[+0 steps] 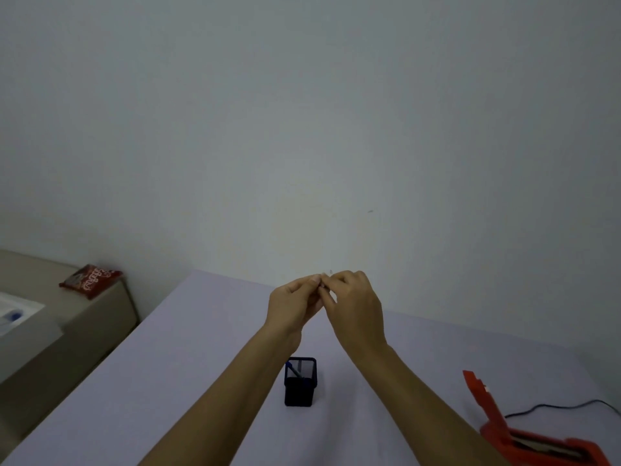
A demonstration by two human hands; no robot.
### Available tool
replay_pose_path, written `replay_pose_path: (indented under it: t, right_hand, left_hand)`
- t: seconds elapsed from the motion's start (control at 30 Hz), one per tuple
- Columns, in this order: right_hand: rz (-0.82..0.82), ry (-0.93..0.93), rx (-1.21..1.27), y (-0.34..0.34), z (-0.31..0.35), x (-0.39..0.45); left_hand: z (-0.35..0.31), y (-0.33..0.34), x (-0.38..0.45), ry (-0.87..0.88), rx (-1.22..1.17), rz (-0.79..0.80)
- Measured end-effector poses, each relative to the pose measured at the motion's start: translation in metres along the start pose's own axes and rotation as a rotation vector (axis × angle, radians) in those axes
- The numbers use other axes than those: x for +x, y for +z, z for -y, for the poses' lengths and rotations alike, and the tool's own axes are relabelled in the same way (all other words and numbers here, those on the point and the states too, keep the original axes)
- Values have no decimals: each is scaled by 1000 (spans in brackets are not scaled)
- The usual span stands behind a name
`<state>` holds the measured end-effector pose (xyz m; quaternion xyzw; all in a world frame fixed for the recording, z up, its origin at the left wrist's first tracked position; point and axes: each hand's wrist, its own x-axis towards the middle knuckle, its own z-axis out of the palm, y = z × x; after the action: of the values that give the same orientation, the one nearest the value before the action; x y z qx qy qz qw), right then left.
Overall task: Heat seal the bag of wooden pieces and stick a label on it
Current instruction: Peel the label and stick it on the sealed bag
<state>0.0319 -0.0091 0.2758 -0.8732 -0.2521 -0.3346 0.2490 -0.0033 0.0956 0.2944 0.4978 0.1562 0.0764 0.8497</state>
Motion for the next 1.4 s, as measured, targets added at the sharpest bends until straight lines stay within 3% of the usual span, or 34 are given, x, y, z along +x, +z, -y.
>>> replay_pose_path:
  t: [0.13,0.33,0.57,0.93,1.2,1.4]
  right_hand:
    - [-11,-58,35,3,-11,-2]
    - [-3,4,166,10,-18,-5]
    - [81,-41,246,19,-22,-7]
    - [117,252,605,18,4,-10]
    - [226,583,949,13,11,-10]
    - [297,513,929,8,13,-11]
  left_hand:
    - [5,-2,4,-34,-7,13]
    - [11,-4,11,-40,57,-3]
    - [14,-9,11,110,244,-128]
    - [19,-22,3,336,399,-282]
    - [17,-29,-12,496,621,-270]
    - [19,-36,-15,538,657,-296]
